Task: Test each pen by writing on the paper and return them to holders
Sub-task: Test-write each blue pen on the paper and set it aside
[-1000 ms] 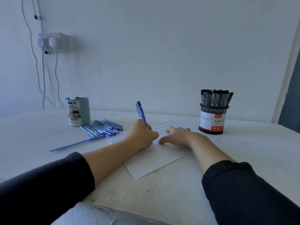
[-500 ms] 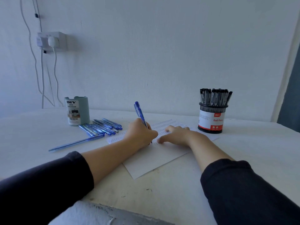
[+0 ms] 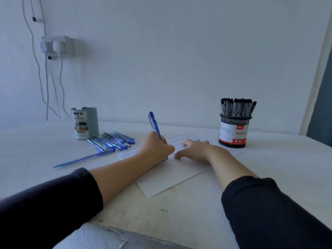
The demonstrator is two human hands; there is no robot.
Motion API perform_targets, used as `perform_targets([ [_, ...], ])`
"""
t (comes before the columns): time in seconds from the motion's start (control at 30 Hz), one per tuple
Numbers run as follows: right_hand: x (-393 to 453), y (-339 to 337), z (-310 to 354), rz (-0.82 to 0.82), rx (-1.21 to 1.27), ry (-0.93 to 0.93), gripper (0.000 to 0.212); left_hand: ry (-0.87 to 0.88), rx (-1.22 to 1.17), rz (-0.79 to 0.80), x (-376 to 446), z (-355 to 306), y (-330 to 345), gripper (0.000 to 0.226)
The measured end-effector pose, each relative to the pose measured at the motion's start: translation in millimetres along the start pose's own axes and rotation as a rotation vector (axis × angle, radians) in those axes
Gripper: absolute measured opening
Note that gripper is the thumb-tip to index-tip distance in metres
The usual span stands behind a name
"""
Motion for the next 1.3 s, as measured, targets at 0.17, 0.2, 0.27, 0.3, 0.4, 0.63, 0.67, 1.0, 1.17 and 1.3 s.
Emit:
perform_targets([
  [0.17,-1.7,-0.2,0.4,0.003,0.002,0.003,0.079,0.008,-0.018,-0.008,-0.4,0.9,1.5,0.006],
  [0.2,-2.1,-0.4,0.6,0.003,0.006,0.004,0.079,0.012,-0.015,-0.008,-0.3,0.7,1.8,0.007],
  [0.27,-3.4,-1.0,0.7,0.003,0.010,0.002,0.078,0.018,-0.007,-0.004,-0.7,-0.4,2.2,0.006],
  [0.3,-3.4,-1.0,0.9,0.003,0.011,0.000,0.078,0.020,-0.004,-0.002,-0.8,-1.3,2.1,0.006],
  [0.4,-3.6,-0.8,1.1,0.002,0.010,-0.002,0.078,0.030,0.017,0.003,-2.5,-3.3,1.2,0.014],
  [0.63,-1.0,-0.3,0.8,0.002,0.011,0.000,0.079,0.043,0.004,0.003,-4.2,-4.2,1.6,0.014],
  [0.67,-1.1,-0.5,1.0,0.000,0.013,0.000,0.078,0.051,0.015,0.005,-4.7,-4.9,2.0,0.016],
  [1.0,-2.8,-1.1,0.9,-0.002,0.012,-0.002,0.078,0.046,0.013,0.010,-5.1,-5.6,1.4,0.016],
  [1.17,-2.6,-0.8,1.0,-0.001,0.012,0.000,0.078,0.057,0.028,0.027,-4.8,-6.4,3.5,0.019],
  [1.3,-3.4,-0.8,0.6,-0.005,0.014,-0.015,0.079,-0.017,-0.254,0.001,-2.7,1.0,-3.7,0.019],
])
Point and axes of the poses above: each hand's wrist, its own x-axis towards the middle knuckle, its own y-axis out of the palm, z = x × y, the point moved 6 cm from there along x, towards the middle knuckle, and after that the axes turned 5 degrees about z, right-handed, at the moved point
